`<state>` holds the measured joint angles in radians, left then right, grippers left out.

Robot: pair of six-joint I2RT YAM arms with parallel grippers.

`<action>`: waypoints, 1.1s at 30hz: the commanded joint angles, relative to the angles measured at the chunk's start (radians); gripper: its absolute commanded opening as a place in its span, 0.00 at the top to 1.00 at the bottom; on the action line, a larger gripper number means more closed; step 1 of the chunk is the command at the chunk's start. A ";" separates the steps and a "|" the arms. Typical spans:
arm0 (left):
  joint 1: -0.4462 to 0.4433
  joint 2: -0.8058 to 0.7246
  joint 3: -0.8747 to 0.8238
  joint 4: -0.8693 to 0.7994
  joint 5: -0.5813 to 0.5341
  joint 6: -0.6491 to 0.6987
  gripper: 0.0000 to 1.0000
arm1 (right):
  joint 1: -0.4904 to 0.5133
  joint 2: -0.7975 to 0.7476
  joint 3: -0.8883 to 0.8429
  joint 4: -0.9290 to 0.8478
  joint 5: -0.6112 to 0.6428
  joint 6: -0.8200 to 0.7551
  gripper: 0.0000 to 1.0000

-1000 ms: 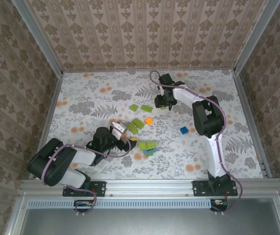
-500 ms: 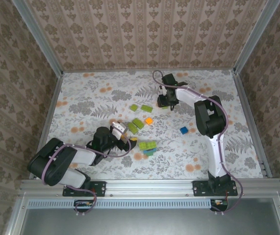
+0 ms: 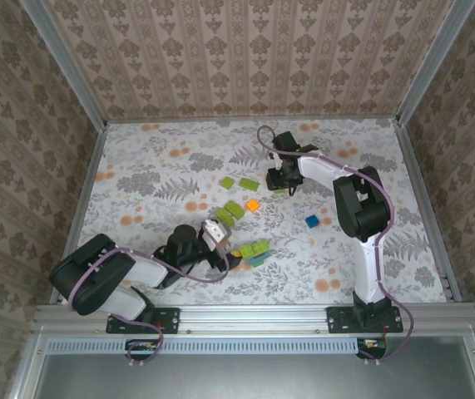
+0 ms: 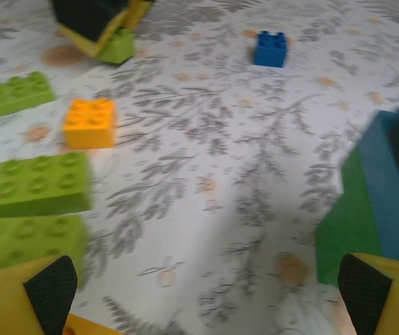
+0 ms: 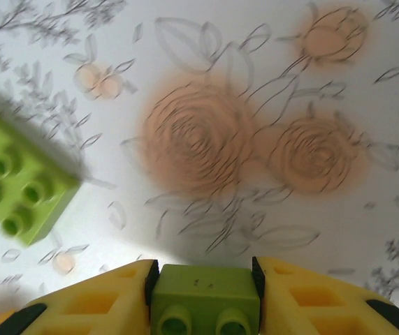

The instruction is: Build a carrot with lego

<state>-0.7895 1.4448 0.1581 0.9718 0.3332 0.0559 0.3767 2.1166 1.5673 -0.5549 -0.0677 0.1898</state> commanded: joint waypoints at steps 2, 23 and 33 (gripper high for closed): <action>-0.080 -0.044 -0.047 -0.021 0.017 0.054 0.00 | 0.020 -0.095 -0.048 -0.032 0.009 0.022 0.61; -0.331 -0.140 -0.049 -0.140 -0.209 0.005 0.00 | 0.056 -0.175 -0.176 0.008 0.044 0.055 0.61; -0.478 -0.090 0.044 -0.155 -0.695 -0.154 0.00 | 0.075 -0.191 -0.210 0.046 0.062 0.069 0.61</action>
<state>-1.2564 1.3239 0.1612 0.8131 -0.1650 -0.0120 0.4397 1.9774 1.3792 -0.5209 -0.0311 0.2394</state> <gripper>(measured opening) 0.994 0.394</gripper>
